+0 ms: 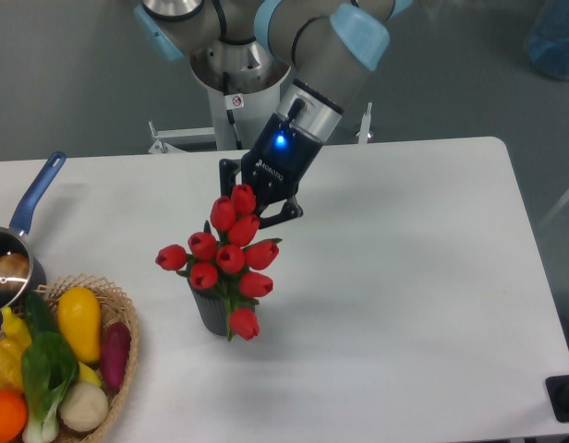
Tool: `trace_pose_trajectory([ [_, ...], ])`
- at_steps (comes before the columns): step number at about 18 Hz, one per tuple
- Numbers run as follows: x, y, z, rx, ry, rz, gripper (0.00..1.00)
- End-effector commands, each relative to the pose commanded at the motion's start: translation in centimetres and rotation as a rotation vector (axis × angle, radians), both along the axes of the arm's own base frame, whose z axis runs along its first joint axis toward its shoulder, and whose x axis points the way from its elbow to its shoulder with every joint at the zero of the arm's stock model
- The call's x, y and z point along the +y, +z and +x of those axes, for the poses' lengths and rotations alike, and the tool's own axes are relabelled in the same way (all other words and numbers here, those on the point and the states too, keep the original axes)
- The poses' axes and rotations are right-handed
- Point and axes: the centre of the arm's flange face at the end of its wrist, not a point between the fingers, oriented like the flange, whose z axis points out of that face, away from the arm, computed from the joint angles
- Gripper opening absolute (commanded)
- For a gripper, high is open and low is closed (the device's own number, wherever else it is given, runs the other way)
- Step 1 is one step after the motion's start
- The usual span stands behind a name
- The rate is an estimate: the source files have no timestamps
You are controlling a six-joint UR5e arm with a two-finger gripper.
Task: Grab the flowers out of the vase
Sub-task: 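Lift the gripped tulips straight up out of the grey vase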
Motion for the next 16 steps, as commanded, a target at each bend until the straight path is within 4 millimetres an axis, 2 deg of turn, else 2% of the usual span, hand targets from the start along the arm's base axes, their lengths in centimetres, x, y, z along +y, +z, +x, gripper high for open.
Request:
trace_pose_trajectory([
  [5,-0.7,4.8,0.9,0.058,0.015,0.037,0.0],
  [9,-1.4,7.6,1.6,0.08,0.026,0.068,0.0],
  [16,-3.7,12.2,0.5,0.076,0.085,0.144,0.0],
])
